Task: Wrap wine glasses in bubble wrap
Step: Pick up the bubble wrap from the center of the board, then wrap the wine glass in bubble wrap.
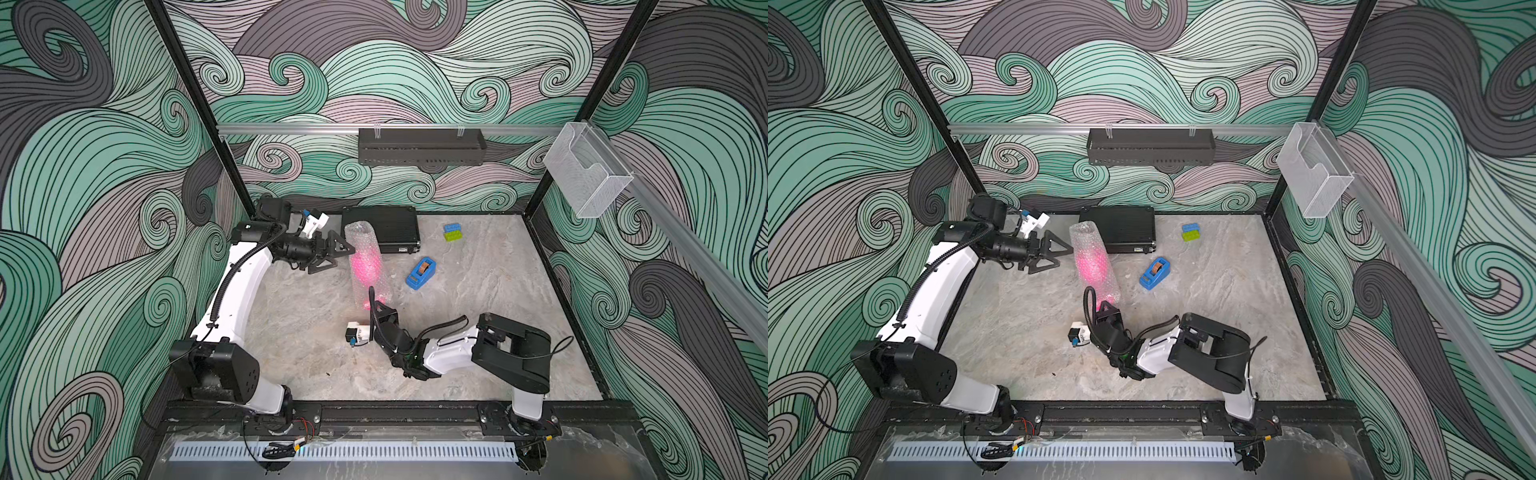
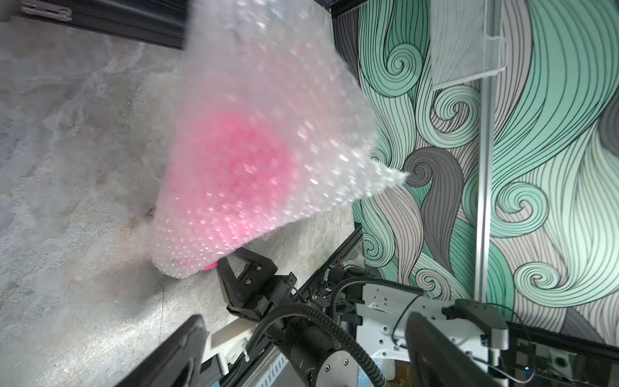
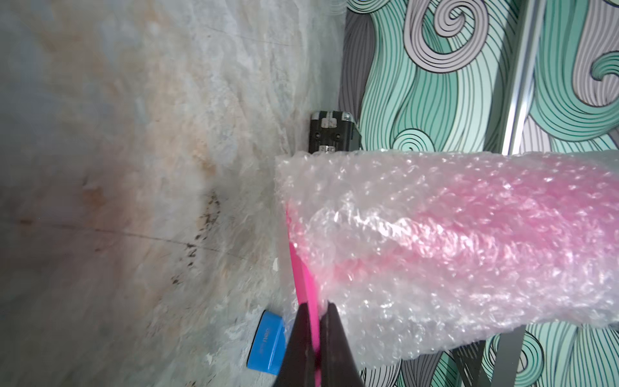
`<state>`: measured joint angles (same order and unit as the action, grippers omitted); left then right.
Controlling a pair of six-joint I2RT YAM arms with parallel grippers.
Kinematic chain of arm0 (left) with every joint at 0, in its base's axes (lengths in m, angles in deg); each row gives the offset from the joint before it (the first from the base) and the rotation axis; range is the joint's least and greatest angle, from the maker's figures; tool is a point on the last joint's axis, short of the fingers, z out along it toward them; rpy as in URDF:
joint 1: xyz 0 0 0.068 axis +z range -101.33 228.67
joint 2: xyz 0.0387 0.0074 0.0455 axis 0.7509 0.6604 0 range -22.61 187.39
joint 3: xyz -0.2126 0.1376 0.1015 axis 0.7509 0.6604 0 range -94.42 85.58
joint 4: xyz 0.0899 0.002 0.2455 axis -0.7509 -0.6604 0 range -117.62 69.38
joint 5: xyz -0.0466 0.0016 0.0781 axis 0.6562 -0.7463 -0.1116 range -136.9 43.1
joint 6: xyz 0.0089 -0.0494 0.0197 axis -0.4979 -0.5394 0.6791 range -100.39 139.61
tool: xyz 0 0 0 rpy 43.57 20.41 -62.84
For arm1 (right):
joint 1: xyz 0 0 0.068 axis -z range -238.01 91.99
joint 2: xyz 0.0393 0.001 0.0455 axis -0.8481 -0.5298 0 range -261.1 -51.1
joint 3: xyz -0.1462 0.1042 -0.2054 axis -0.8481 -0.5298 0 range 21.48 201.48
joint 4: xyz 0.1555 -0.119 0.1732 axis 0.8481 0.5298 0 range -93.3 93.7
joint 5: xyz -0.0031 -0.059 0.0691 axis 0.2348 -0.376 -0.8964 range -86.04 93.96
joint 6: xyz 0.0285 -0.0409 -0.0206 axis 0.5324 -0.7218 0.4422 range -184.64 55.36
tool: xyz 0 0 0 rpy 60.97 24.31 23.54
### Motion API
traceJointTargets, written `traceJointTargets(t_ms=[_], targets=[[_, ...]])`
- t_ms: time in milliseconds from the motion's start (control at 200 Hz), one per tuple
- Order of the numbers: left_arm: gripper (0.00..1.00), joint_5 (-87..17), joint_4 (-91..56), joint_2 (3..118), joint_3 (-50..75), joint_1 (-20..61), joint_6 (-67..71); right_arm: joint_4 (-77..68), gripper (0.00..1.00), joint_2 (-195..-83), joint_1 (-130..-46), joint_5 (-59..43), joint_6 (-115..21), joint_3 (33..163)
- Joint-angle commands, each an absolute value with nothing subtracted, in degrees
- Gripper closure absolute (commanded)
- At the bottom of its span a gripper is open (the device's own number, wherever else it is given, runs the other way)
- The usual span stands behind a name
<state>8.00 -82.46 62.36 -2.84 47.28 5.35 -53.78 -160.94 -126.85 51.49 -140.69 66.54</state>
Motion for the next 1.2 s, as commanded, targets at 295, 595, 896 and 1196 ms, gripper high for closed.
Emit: traceJointTargets(t_ms=[295, 595, 896, 1196], targets=[[0.24, 17.26, -67.78, 68.18, 3.47, 48.61, -11.82, -67.37, 1.0, -160.64, -127.09, 55.03, -145.99, 66.56], [0.24, 17.67, -67.8, 70.25, 2.71, 47.96, -11.24, -68.37, 1.0, -162.39, -127.44, 54.64, -146.17, 67.06], [0.19, 17.24, -70.87, 71.22, -0.49, 47.12, -7.91, -66.76, 1.0, -162.67, -127.53, 53.99, -144.97, 66.74], [0.27, 12.15, -77.76, 73.41, -0.65, 44.42, -2.14, -69.87, 1.0, -164.51, -127.91, 53.78, -148.48, 67.45]])
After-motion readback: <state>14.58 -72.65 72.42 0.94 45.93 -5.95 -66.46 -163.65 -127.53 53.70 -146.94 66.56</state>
